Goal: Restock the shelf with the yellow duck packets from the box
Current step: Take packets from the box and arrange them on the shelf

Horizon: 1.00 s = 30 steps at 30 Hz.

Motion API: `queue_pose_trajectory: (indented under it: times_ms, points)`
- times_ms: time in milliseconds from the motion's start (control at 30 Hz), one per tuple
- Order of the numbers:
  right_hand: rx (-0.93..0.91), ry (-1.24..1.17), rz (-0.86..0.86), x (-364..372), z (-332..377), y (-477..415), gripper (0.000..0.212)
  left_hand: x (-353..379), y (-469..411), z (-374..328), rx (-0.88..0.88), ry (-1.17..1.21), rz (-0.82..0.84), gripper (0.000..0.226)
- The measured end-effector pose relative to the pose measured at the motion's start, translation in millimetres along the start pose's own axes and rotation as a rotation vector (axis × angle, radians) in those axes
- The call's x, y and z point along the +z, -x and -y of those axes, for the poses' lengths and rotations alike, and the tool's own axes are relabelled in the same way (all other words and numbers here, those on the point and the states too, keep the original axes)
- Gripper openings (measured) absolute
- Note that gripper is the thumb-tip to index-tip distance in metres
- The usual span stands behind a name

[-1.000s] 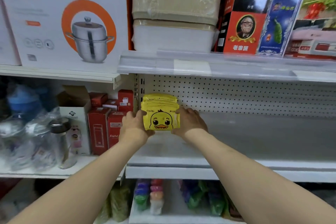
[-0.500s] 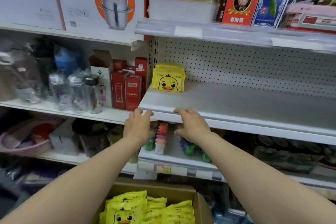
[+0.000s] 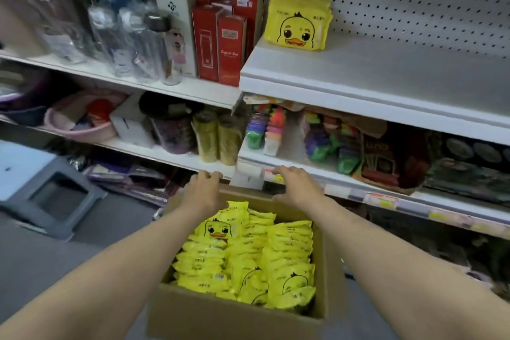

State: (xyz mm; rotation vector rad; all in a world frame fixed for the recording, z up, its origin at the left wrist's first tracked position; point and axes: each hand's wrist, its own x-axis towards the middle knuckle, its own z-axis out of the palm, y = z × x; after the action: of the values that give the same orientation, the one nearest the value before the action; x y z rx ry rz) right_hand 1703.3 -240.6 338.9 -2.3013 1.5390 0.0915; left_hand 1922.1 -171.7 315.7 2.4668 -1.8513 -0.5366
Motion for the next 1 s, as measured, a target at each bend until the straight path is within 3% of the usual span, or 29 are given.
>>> queue_pose_trajectory:
  times_ms: [167,300,467,733,833,1000]
  points:
    - [0.055,-0.049,0.139,59,-10,-19,0.074,51,-19,26,-0.027,-0.058,0.123,0.079]
    - [0.109,-0.054,0.229,100,-17,-35,0.078,88,-38,37,-0.043,0.045,0.248,0.077]
    - [0.158,-0.113,0.316,140,-20,-63,0.066,126,-69,46,-0.018,0.077,0.326,0.070]
    - [0.205,-0.266,0.313,173,-14,-103,0.053,161,-110,55,0.047,-0.048,0.389,0.073]
    - [0.187,-0.346,0.275,180,-8,-116,0.049,169,-113,59,0.101,-0.212,0.427,0.076]
    - [0.144,-0.378,0.241,189,8,-135,0.044,179,-106,66,0.185,-0.392,0.496,0.052]
